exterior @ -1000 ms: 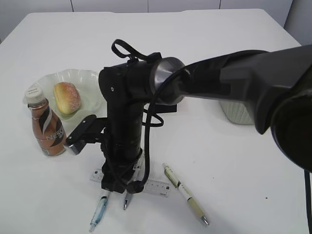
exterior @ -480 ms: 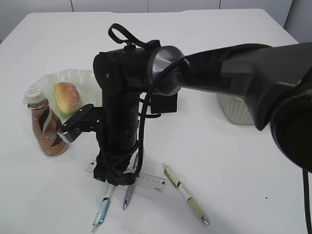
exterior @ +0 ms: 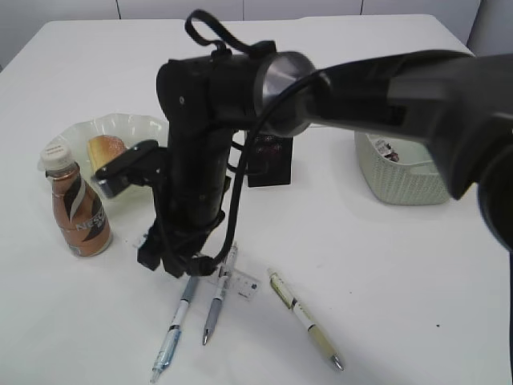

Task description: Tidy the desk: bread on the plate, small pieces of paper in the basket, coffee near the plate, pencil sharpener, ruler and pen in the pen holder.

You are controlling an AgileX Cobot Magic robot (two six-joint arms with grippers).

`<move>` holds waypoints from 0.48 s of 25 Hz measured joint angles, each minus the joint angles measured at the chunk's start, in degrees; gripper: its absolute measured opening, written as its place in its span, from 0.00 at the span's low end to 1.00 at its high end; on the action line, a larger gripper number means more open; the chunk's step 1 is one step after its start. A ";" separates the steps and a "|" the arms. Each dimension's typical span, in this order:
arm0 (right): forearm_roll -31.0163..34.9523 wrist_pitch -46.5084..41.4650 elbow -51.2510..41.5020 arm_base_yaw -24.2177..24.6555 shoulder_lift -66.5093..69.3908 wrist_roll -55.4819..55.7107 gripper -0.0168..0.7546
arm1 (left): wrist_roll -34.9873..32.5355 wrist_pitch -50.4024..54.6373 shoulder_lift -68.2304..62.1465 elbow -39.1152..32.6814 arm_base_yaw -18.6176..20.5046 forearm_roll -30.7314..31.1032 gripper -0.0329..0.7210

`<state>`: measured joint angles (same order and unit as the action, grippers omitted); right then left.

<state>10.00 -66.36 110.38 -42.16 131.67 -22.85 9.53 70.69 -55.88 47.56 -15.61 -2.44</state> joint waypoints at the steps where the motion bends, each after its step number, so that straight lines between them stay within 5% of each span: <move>1: 0.00 1.49 0.00 0.00 -1.12 0.39 0.42 | 0.00 0.00 0.00 0.00 0.00 0.00 0.45; 12: -1.14 17.67 0.00 0.10 -9.68 3.46 0.42 | 0.00 0.00 0.00 0.00 0.00 0.00 0.45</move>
<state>8.86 -48.69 110.38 -42.06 121.99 -19.40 9.53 70.69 -55.88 47.56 -15.61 -2.44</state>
